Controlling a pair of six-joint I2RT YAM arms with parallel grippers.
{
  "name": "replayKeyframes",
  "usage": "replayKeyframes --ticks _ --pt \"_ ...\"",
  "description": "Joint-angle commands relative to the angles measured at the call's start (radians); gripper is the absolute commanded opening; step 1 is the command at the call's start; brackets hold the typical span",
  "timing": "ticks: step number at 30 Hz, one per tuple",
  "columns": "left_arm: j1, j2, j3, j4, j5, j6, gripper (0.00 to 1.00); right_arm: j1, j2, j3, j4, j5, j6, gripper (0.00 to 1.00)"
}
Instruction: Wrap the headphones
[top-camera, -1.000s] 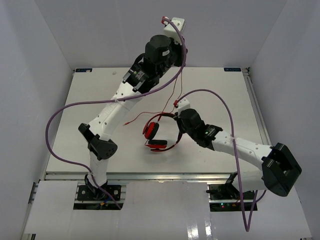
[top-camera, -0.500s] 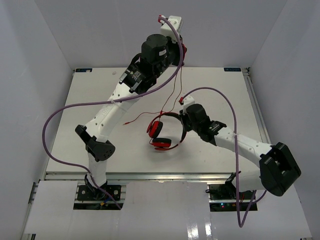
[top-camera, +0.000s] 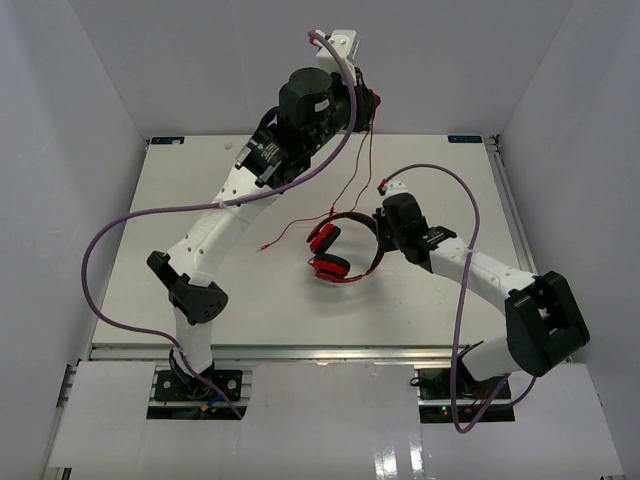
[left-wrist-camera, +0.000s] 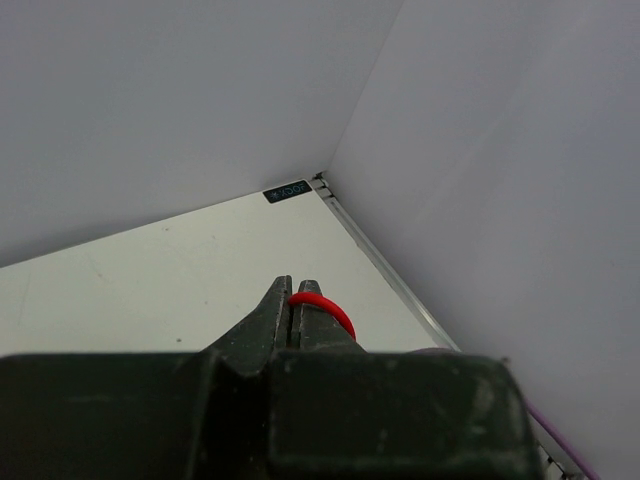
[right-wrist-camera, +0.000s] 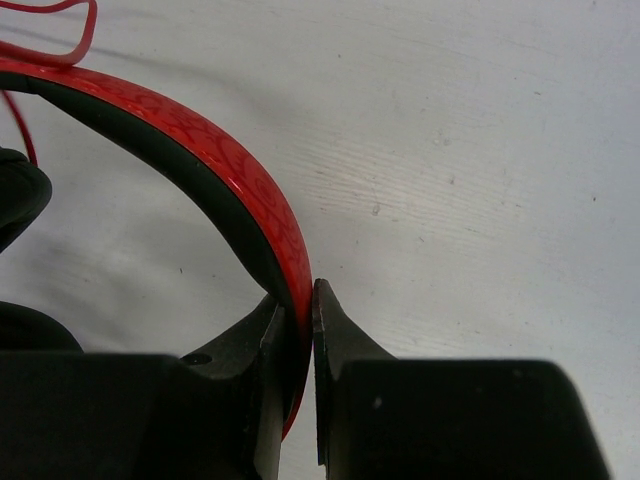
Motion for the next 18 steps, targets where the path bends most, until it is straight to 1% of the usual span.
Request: replayKeyframes --ticks 1,4,7,13,15,18 --pt "-0.004 -0.114 -0.031 0.033 0.052 -0.058 0.00 -0.056 0.008 0.078 0.005 -0.038 0.084 0.08" --pt "-0.010 -0.144 -0.073 0.030 0.053 -0.051 0.00 -0.104 0.010 0.106 -0.002 -0.075 0.099 0.08" --pt "-0.015 -0.178 -0.120 0.020 0.021 -0.030 0.00 -0.143 0.010 0.127 -0.004 -0.099 0.107 0.08" --pt "-0.013 -0.199 -0.137 0.002 -0.020 0.003 0.00 -0.162 0.010 0.130 -0.026 -0.132 0.116 0.08" --pt "-0.014 -0.198 -0.133 -0.005 -0.042 0.027 0.00 -0.162 0.006 0.122 -0.037 -0.166 0.098 0.08" --pt "-0.015 -0.195 -0.131 -0.013 -0.107 0.058 0.00 -0.162 0.003 0.123 -0.066 -0.275 0.055 0.08"
